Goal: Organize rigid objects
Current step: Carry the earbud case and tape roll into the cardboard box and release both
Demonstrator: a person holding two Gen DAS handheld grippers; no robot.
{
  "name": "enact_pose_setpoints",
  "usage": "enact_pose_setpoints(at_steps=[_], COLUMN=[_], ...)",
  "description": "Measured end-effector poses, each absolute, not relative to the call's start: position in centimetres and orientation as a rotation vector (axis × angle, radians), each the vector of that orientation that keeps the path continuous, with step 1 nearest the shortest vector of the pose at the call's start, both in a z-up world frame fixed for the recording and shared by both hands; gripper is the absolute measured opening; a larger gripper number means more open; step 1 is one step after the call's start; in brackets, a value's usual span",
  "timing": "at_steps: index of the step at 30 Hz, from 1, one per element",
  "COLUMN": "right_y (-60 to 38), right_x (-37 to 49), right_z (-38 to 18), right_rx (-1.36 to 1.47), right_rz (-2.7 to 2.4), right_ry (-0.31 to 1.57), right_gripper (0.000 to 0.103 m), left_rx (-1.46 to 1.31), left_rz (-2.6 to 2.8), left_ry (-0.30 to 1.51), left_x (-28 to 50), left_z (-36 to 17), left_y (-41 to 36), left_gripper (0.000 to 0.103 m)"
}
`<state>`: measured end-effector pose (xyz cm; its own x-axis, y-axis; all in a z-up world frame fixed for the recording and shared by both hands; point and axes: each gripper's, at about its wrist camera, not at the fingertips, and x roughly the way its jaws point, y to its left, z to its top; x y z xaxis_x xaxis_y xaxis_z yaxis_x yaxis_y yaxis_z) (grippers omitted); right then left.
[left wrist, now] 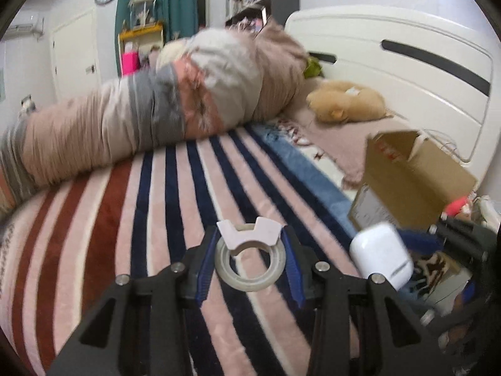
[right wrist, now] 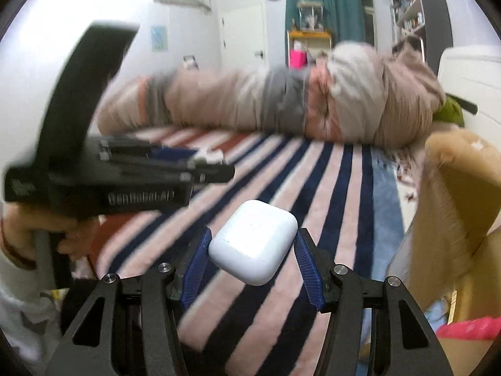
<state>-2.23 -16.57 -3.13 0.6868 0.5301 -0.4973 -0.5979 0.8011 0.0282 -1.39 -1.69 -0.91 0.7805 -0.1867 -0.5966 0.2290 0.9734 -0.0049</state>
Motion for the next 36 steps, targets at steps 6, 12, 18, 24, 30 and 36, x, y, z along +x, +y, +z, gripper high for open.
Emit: enact_pose_setpoints(at_steps=[6,12,18,24,30,36], right_y=[-24.2,-28.9,-30.4,-32.4,-33.4,-33.9], right_x=[-1.6,1.9,4.5,4.1,4.3,4.2], right_z=[1.1,-0.5,-3.5,-3.5,-3.3,-3.0], right_rx=[-0.097,-0.266,-0.400,-0.375,-0.331,-0.284], right_rz=[0.506,0.301,0.214,0.228,0.236,0.257], right_ry=[0.480,0.593,0.690,0.675,0.657,0.648], right_gripper=[0.051,0.051,0.051,0.053,0.058,0.060], left_rx=[0.108,0.193,0.251,0.296,0.340,0.370], left_rz=[-0.345,-0.433,-0.471,-0.498,-0.519,-0.507], left_ry=[0.554,0.559,0.614,0.674,0.732,0.753], left_x=[-2.7,-1.4,1.4,4.5,7.1,8.4], left_z=[3.8,5.0,4.7,3.4,2.1,1.5], left_y=[-6.7,-13.6,-18.8,-22.0,-24.6,-25.9], left_gripper=[0.037,0.037,0.037,0.037,0.037,0.048])
